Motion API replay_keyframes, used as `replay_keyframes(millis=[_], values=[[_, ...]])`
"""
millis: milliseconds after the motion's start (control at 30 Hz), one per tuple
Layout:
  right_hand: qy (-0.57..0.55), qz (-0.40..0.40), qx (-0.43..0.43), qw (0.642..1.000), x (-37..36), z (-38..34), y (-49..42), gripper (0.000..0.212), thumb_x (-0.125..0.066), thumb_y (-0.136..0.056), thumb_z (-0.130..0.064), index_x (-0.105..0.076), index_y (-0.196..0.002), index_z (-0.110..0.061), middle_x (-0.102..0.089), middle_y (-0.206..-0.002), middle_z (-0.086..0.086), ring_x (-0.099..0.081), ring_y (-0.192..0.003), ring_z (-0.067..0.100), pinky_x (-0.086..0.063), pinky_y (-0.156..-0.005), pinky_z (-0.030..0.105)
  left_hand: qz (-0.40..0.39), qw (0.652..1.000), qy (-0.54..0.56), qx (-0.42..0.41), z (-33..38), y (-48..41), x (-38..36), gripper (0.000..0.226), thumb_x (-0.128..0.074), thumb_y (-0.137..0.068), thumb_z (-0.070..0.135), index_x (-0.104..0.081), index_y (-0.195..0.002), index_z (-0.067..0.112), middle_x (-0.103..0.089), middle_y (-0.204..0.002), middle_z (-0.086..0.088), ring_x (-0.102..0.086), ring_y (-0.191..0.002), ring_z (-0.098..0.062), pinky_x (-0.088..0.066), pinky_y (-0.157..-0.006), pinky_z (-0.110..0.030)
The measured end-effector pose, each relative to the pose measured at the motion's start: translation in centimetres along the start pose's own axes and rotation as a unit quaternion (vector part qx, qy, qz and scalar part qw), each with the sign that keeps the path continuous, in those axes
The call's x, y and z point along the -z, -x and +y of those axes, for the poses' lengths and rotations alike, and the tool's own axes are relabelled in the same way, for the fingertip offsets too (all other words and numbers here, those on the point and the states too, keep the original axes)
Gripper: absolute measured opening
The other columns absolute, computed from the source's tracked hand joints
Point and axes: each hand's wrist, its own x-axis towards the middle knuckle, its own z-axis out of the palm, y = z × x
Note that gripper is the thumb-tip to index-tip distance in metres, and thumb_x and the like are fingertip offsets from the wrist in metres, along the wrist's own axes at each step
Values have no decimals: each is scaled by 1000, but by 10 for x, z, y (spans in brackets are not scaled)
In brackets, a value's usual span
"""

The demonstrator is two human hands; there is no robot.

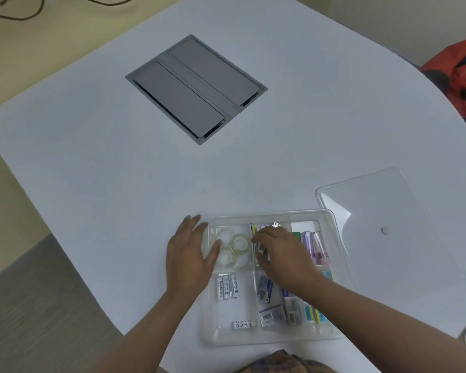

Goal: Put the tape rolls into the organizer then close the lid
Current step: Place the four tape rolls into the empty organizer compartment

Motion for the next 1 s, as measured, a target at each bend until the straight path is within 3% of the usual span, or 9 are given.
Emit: replay_keyframes(millis=[100,167,233,300,400,567,833,1000], values=[[12,-22,-1,1000,0,-9,-5,25,-71,-78,-14,-70,-103,-18,-69,-103,0,-61,-96,25,-50,-82,39,-16,998,-25,54,-28,12,-2,59,-37,-93,54,-47,-133,12,-46,-146,-8,-36,-138,-23,-33,-107,-42],[39,-15,5,999,-2,-14,-10,22,-76,-72,-11,-73,-93,-16,-68,-93,3,-62,-85,27,-52,-70,39,-67,994,-48,78,-44,20,-8,73,-24,-91,61,-39,-140,10,-36,-152,-9,-26,-143,-25,-26,-113,-44],[71,-18,1,997,-6,-18,-15,20,-79,-67,-10,-75,-85,-16,-65,-85,5,-60,-78,29,-49,-61,38,-140,982,-84,96,-57,26,-15,87,-14,-85,70,-18,-150,12,-12,-161,-6,-3,-148,-23,-8,-118,-44],[103,-33,-3,994,-10,-22,-20,16,-77,-67,-14,-75,-83,-18,-62,-83,5,-58,-77,29,-47,-62,38,-206,966,-111,112,-65,31,-22,97,-6,-77,79,12,-150,18,19,-159,0,20,-145,-22,6,-118,-46],[148,-57,-4,987,-19,-27,-25,13,-73,-72,-24,-75,-84,-19,-60,-84,4,-56,-81,27,-45,-69,37,-257,951,-128,117,-70,30,-25,101,2,-69,85,32,-140,20,37,-151,0,30,-141,-26,11,-116,-50],[197,-87,-20,976,-27,-35,-32,7,-71,-72,-21,-73,-79,-21,-59,-83,3,-55,-82,25,-45,-76,38,-305,937,-113,124,-72,22,-22,100,-8,-73,83,38,-133,19,42,-146,-2,33,-139,-31,13,-114,-53],[217,-68,-17,974,-23,-47,-41,17,-80,-60,-16,-75,-73,-25,-58,-70,-1,-54,-67,23,-40,-61,32,-346,924,-104,128,-73,18,-20,99,-16,-77,81,45,-127,22,52,-138,0,43,-132,-29,18,-112,-54],[248,-94,30,964,-24,-55,-56,17,-74,-62,-9,-71,-73,-22,-56,-72,0,-51,-69,23,-31,-61,31,-353,921,-106,126,-73,18,-21,98,-14,-76,82,48,-125,23,57,-132,2,50,-126,-27,20,-112,-53]])
